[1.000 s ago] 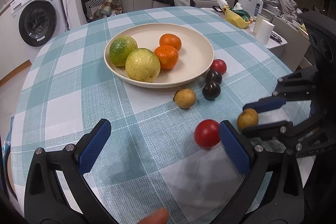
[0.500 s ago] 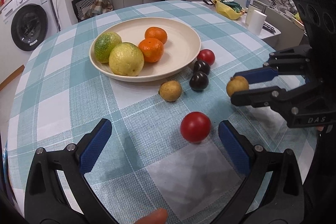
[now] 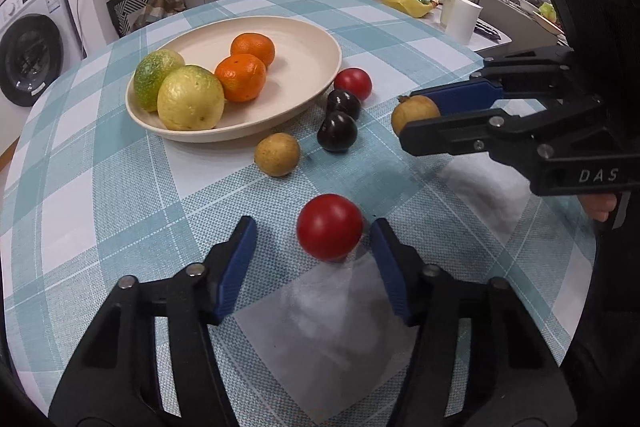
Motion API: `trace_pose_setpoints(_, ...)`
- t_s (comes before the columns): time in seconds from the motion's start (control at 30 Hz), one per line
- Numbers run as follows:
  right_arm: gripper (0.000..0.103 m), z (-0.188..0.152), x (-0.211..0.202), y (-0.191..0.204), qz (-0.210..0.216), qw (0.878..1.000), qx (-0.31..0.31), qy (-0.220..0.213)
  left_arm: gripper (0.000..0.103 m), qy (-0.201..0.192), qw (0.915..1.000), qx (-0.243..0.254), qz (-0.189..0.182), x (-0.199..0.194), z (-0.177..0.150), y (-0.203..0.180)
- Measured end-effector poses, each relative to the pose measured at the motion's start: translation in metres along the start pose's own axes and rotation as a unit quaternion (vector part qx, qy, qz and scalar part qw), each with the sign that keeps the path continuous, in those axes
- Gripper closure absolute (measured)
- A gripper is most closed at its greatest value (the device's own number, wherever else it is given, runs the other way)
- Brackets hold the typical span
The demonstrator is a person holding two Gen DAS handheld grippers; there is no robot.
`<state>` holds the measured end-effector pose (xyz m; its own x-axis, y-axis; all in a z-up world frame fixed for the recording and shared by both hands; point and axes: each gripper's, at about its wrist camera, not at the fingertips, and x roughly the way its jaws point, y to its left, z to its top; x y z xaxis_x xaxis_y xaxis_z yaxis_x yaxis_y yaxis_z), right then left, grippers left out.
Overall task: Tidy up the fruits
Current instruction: 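Grasp the red tomato with the left tool while the right tool holds the brown fruit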
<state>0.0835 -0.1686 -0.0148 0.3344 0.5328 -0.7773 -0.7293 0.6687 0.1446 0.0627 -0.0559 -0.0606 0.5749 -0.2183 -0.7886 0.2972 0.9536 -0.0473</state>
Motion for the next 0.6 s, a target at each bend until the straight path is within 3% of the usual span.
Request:
trace_pose_setpoints(0.13,0.074,0.0,-0.001,-0.001,0.0,1.0,0.004,-0.003,0.075,-0.005,0.9999,0.003,-0.016,-0.002,0.0,-0.002)
trace_pose_setpoints(0.6,0.074,0.002,-0.004,-0.003,-0.003,1.0,0.01,-0.022,0.075,-0.037,0.999,-0.02,-0.013,-0.016,0.004,0.01)
